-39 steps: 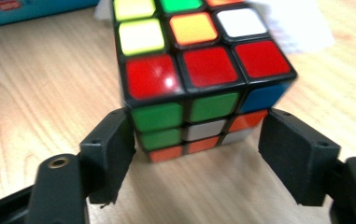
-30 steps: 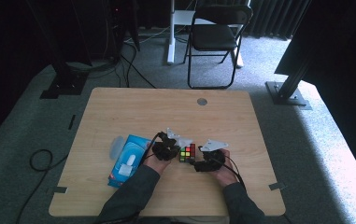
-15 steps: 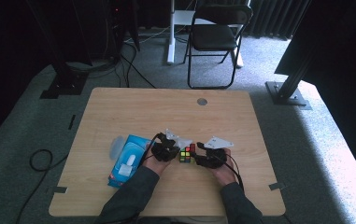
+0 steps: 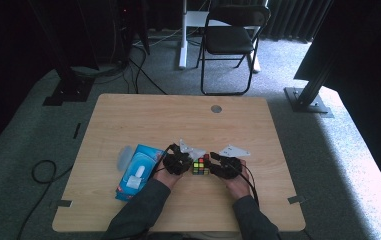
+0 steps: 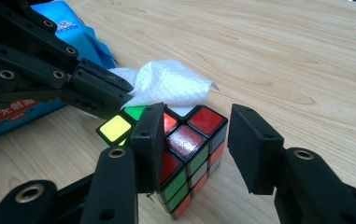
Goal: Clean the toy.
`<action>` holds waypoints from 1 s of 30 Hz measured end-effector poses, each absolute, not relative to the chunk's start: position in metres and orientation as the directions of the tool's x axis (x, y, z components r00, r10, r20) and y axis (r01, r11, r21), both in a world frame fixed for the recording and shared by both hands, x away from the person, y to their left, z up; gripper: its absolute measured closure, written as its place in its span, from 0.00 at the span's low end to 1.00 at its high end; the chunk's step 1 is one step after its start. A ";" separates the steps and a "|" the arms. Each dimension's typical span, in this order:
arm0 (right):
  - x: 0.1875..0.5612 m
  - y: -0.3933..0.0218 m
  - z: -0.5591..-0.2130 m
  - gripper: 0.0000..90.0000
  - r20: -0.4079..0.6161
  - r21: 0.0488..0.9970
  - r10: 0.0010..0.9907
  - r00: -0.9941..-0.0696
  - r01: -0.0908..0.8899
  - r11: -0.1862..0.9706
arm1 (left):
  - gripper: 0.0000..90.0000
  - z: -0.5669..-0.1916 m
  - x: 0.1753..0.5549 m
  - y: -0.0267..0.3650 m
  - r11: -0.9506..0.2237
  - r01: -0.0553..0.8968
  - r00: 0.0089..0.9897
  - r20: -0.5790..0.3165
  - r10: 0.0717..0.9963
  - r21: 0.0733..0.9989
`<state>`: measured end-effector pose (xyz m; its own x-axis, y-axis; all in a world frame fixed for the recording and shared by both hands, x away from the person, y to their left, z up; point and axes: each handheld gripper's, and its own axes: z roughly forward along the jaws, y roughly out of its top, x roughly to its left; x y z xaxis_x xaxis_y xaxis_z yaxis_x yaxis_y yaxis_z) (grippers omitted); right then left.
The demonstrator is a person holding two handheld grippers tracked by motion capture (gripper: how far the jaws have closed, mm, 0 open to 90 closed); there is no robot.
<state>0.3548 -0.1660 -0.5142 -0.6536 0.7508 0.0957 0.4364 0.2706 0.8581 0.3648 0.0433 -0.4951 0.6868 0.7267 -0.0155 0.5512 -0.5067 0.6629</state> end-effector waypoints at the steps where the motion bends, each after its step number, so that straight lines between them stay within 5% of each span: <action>1: 0.355 -0.166 -0.514 0.62 0.099 0.858 0.750 -0.653 0.438 0.268 | 0.96 -0.495 0.365 0.043 -0.506 0.552 0.687 -0.018 0.727 0.662; 12: 0.355 -0.166 -0.513 0.69 0.119 0.850 0.741 -0.661 0.453 0.268 | 0.96 -0.495 0.372 0.046 -0.408 0.618 0.643 -0.133 0.754 0.672; 30: 0.356 -0.175 -0.512 0.70 0.152 0.839 0.750 -0.644 0.485 0.247 | 0.97 -0.515 0.380 0.033 -0.410 0.663 0.605 -0.124 0.787 0.627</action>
